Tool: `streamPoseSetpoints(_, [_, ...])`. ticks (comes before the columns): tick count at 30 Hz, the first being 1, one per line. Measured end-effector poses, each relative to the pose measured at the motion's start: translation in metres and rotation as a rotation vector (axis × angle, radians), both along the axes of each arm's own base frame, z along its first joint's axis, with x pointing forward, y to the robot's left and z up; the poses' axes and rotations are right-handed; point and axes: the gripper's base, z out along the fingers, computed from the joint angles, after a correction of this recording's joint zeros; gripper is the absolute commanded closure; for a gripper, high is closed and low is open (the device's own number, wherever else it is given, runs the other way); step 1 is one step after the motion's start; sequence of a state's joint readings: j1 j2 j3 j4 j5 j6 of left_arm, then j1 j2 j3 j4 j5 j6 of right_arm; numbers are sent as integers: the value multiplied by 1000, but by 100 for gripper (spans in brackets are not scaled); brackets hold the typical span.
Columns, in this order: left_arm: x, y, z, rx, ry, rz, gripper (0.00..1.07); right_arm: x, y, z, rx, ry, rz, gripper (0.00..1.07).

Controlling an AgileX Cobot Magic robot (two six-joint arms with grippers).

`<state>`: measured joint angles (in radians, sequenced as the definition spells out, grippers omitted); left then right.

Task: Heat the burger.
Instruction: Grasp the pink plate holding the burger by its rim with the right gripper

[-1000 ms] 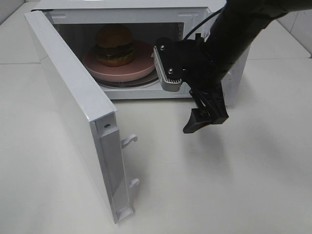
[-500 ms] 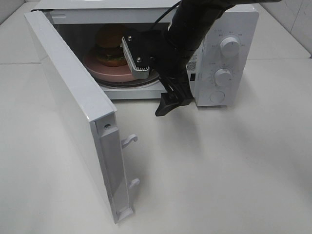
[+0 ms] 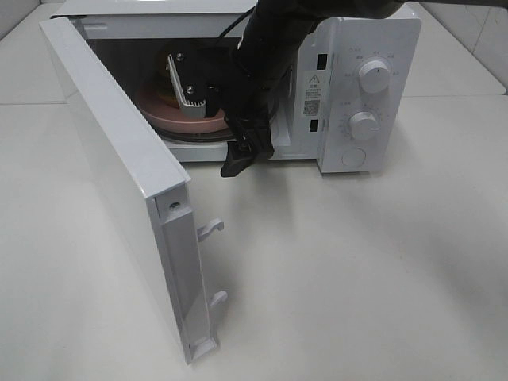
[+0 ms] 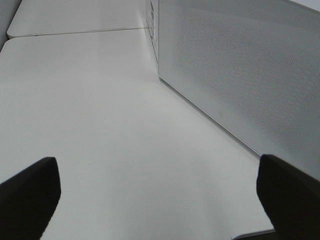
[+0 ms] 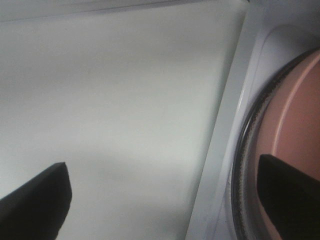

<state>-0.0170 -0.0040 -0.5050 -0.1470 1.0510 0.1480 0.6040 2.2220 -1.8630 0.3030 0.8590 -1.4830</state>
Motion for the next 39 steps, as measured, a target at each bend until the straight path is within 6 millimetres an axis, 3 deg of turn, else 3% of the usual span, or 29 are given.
streamPoseSetpoints(14, [0, 0, 0, 0, 0, 0, 4, 25, 17, -14, 11, 38, -92, 9])
streamPoseSetpoints(27, [0, 0, 0, 0, 0, 0, 4, 34, 21, -27, 15, 35, -150, 9])
streamPoseSetpoints(39, [0, 0, 0, 0, 0, 0, 4, 41, 23, -26, 33, 18, -228, 9])
